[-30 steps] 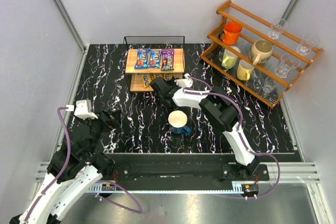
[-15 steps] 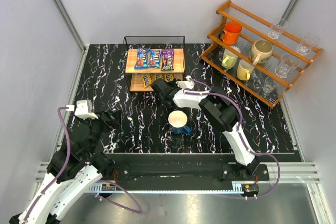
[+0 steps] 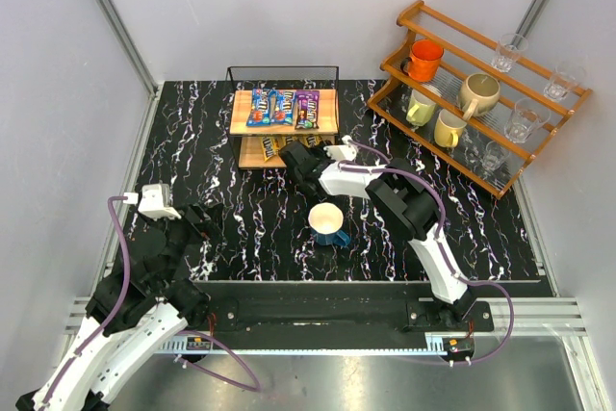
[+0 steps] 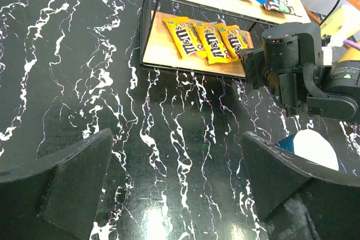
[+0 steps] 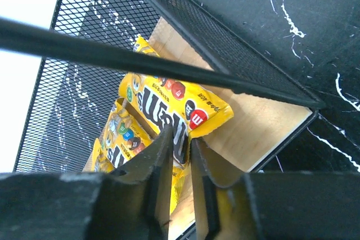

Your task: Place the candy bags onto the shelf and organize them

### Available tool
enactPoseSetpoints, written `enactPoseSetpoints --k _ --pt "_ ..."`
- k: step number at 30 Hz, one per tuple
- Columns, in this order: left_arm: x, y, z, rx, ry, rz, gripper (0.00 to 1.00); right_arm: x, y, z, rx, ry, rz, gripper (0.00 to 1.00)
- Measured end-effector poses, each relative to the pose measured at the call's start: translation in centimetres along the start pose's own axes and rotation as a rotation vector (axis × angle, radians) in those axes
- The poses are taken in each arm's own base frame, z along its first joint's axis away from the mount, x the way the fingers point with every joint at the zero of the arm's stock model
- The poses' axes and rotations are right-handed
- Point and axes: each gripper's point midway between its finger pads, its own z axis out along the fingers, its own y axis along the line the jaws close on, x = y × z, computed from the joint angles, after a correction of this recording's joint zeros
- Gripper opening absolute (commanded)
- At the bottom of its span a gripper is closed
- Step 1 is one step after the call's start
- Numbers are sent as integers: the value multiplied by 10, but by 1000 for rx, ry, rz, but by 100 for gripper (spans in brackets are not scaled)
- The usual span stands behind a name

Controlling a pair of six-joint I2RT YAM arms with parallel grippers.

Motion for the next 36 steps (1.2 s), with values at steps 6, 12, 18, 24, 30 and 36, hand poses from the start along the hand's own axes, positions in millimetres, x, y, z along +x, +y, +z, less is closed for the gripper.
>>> enactPoseSetpoints --k 6,12,18,24,30,36 --pt "1 1 0 -4 3 3 99 3 10 0 -43 16 9 38" --pt "1 1 0 -7 2 4 99 10 8 -1 -76 47 -14 42" --pt "1 1 0 -6 3 5 99 6 6 -9 -105 74 -23 47" --pt "2 1 0 -3 5 5 99 -2 22 -22 -167 109 -25 52" --pt "2 1 0 -2 5 5 99 0 35 -34 -220 166 -36 53" --pt "2 0 -1 0 8 7 99 1 36 -45 -243 206 -46 53"
